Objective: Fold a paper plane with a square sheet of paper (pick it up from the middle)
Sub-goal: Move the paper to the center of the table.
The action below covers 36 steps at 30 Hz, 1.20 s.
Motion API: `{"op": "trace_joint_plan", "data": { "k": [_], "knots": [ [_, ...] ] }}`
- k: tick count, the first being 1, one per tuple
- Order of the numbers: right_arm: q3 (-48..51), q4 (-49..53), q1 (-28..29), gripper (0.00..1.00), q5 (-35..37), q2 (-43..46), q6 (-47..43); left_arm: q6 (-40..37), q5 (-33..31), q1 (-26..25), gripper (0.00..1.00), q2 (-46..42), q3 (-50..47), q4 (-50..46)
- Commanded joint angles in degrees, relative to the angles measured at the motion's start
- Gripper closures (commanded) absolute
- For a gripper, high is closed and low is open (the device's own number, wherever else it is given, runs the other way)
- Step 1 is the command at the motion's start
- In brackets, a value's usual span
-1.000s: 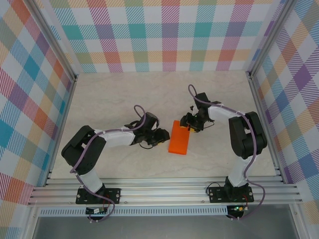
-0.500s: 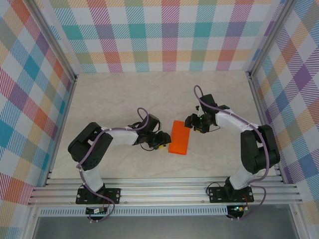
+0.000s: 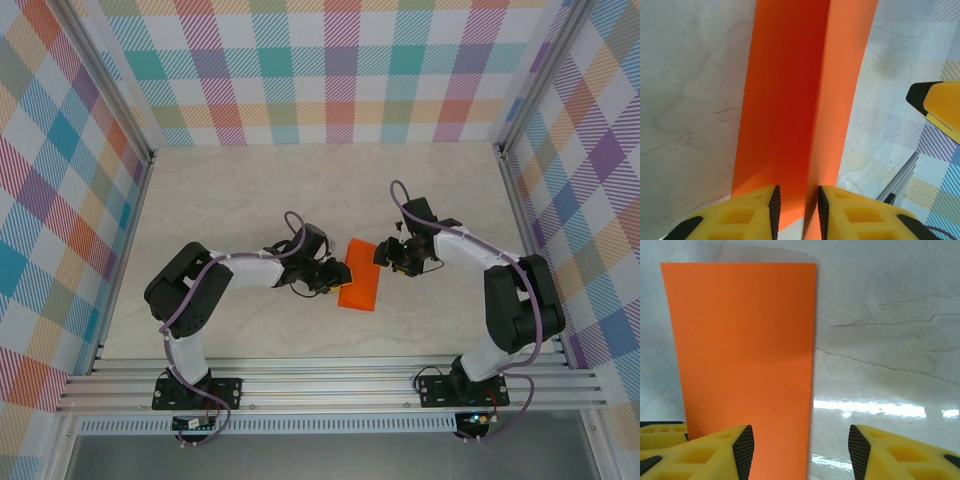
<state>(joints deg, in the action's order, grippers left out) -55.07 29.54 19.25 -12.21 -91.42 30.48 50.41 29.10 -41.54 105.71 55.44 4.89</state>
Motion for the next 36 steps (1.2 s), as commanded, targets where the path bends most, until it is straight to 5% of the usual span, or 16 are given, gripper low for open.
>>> {"op": "trace_joint_plan", "data": {
  "k": [1,11,26,36],
  "knots": [
    [1.3,0.3,0.3,0.45,0.2,2.1,0.6,0.4,0.3,-0.9,0.77,1.1,1.5,1.4],
    [2.2,1.9,0.2,0.45,-0.3,5.6,0.6,1.3,-0.6,-0.9,1.0,1.1,1.5,4.9],
    [1.2,2.9,0.3,0.44,-3.5,15.7,1.0,-7.9,-16.6,0.0,1.0,-21.3,1.5,-20.3],
    [3.2,0.5,0.3,0.42,-3.9,17.1,1.5,-11.3,-19.1,0.1,1.0,-21.1,6.2,-29.3]
  ]
}}
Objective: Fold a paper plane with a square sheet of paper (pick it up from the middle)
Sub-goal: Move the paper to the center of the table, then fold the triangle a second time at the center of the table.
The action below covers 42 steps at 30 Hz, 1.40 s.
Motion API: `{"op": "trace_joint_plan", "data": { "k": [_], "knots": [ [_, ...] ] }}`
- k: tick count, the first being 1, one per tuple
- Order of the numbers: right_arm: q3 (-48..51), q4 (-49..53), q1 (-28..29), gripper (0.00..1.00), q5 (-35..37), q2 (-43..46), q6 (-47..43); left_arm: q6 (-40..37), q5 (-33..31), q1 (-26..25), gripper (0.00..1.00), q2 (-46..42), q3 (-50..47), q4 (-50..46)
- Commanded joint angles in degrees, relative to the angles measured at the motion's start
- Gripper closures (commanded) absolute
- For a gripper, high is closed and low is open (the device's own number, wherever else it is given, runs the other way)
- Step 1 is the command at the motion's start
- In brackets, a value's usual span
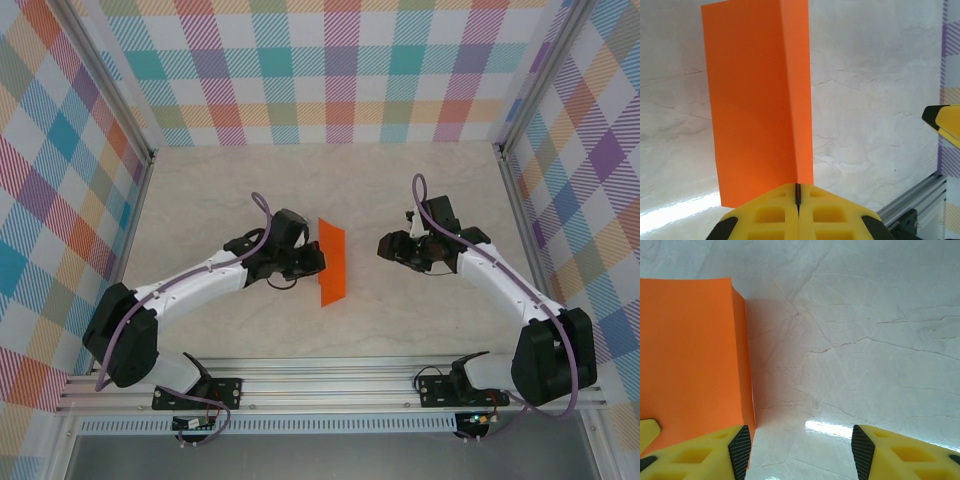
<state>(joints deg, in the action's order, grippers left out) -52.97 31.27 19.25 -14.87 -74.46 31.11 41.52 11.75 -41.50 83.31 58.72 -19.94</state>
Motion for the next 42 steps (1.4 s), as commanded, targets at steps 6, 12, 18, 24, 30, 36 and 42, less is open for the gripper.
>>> {"op": "trace_joint_plan", "data": {
  "k": [6,12,18,24,30,36,42],
  "knots": [
    [5.4,-6.4,0.2,0.42,-2.4,2.2,1.4,1.6,0.9,-0.3,1.0,5.7,0.8,2.7],
    [9.5,-11.8,0.3,0.37,-4.6,5.4,0.2,3.5,2.6,-0.8,1.0,10.8,0.3,7.8],
    [12.3,-16.0,0.5,0.33,-8.8,5.8,-0.6,3.7,2.6,-1.0,0.95,13.4,0.4,8.5],
    [14.4,-19.6,3.1,0.26,-9.3,5.7,-0.1,3.1,1.4,-0.8,0.73,14.3,1.0,8.0],
    [15.1,-21.0,6.3,0.23,-7.6,4.9,0.2,1.0,3.7,1.2,0.64,15.7,2.2,8.7],
    [15.6,-24.0,9.9,0.27,-6.1,3.3,-0.7,0.7,10.1,4.8,0.63,19.2,2.9,13.0],
    [15.4,-28.2,18.1,0.33,2.2,0.7,-5.2,0.8,14.8,8.1,0.62,21.8,3.5,16.0]
  ]
}}
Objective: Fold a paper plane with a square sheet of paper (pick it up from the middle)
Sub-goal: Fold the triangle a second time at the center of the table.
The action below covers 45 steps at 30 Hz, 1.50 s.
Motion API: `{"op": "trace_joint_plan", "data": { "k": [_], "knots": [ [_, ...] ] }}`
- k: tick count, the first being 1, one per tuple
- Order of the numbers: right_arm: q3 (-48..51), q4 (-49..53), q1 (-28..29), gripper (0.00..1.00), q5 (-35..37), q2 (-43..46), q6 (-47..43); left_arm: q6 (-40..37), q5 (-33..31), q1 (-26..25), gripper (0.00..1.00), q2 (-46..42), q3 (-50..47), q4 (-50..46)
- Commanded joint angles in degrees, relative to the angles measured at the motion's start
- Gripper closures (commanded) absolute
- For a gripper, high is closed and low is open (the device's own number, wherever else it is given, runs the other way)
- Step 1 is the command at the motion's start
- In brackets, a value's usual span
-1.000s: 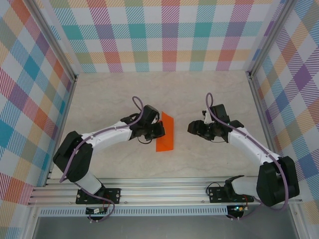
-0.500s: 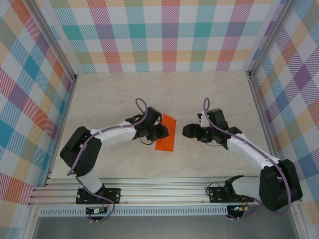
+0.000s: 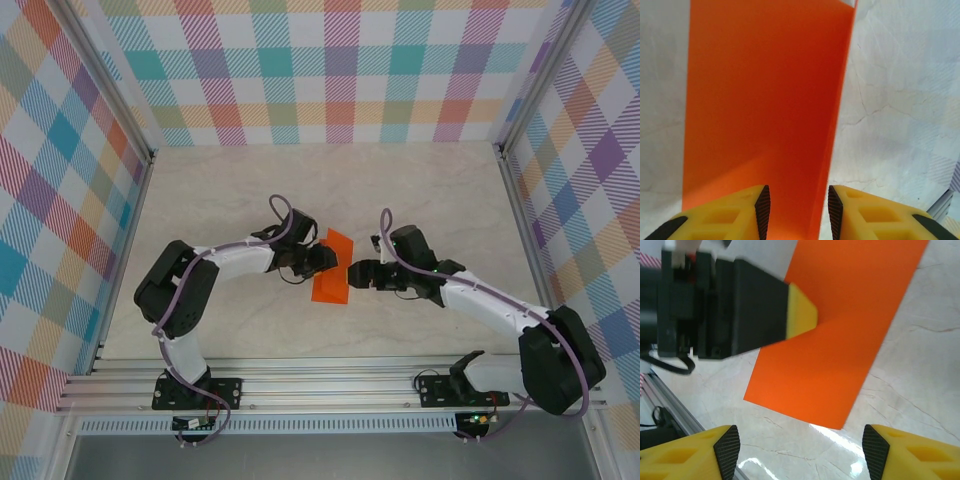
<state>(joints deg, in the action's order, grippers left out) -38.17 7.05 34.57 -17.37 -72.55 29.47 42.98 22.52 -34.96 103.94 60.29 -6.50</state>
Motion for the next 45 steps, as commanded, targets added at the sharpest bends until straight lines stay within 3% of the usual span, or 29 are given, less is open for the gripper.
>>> {"op": "trace_joint_plan", "data": {
  "k": [1,8,12,25,31,38,45],
  "knots": [
    [0.4,-4.3,4.5,0.33,6.8,-1.7,-4.5,-0.7,4.6,2.0,0.62,1.6,2.1,2.7],
    [-5.0,0.2,11.0,0.31,14.7,-7.4,-6.4,-0.8,7.4,4.4,0.62,2.9,2.7,3.3],
    [-8.3,2.3,14.8,0.28,19.1,-10.6,-8.3,-0.9,8.6,4.7,0.68,3.3,3.5,3.0],
    [-17.2,8.0,23.1,0.26,33.6,-20.0,-11.6,-0.5,8.5,4.8,0.75,3.1,4.0,1.8],
    [-18.1,8.7,23.7,0.33,35.6,-20.7,-11.2,-0.4,8.5,4.8,0.76,3.1,4.0,1.5],
    [-18.0,9.4,23.9,0.5,36.5,-20.0,-10.2,-0.4,8.5,4.7,0.76,3.3,4.0,1.4],
    [-18.0,9.6,24.0,0.54,35.4,-18.3,-9.8,-0.4,8.4,4.8,0.76,3.2,3.9,1.1]
  ]
}}
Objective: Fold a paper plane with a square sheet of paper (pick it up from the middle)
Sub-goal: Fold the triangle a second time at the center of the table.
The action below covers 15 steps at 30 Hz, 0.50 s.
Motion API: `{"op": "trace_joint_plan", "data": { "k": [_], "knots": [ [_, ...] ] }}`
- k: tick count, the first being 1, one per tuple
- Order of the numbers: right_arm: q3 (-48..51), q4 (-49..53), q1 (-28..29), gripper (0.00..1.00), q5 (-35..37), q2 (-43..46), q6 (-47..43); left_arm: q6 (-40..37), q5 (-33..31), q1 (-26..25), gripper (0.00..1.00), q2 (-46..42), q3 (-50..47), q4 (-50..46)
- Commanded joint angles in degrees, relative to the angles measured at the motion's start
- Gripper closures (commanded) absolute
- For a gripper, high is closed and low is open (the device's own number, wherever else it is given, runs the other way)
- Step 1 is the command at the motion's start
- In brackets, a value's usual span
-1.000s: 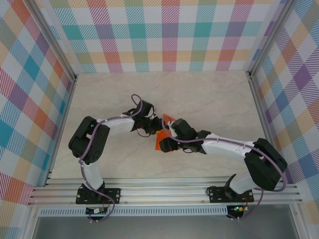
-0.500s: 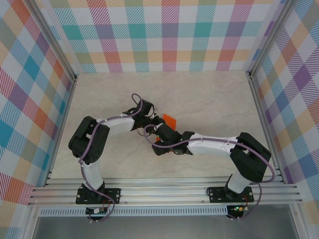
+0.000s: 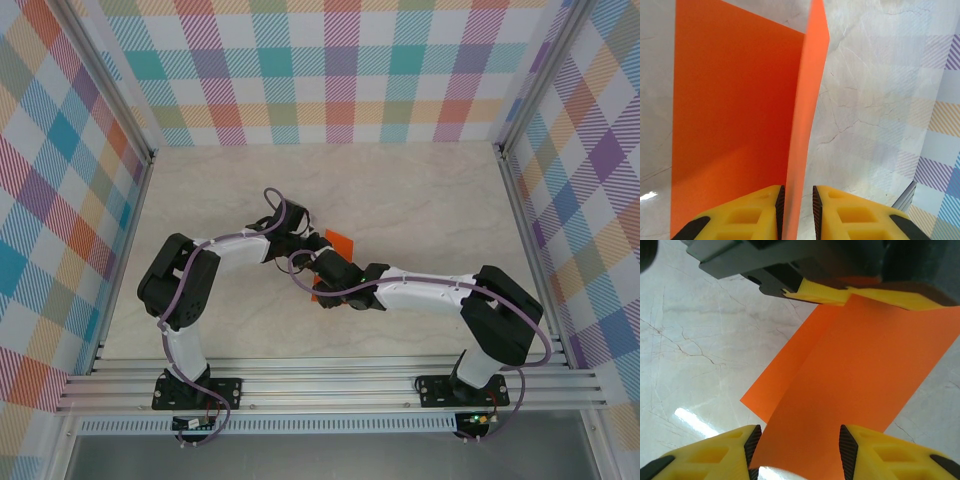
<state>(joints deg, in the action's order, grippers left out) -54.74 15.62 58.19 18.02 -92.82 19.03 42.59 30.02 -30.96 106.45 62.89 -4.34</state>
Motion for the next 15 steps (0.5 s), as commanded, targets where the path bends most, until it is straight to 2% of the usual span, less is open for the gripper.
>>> {"op": "trace_joint_plan", "data": {
  "k": [1,7,15],
  "knots": [
    [-1.5,1.0,0.4,0.56,0.0,2.2,0.7,0.0,0.7,0.7,0.76,0.7,1.4,-1.1],
    [-1.8,1.6,0.4,0.7,0.0,1.9,0.7,-0.1,0.7,0.7,0.76,0.6,1.4,-1.4],
    [-1.9,1.8,0.4,0.82,-0.5,2.3,1.0,-0.3,0.7,0.7,0.77,0.2,1.3,-1.8]
  ]
}}
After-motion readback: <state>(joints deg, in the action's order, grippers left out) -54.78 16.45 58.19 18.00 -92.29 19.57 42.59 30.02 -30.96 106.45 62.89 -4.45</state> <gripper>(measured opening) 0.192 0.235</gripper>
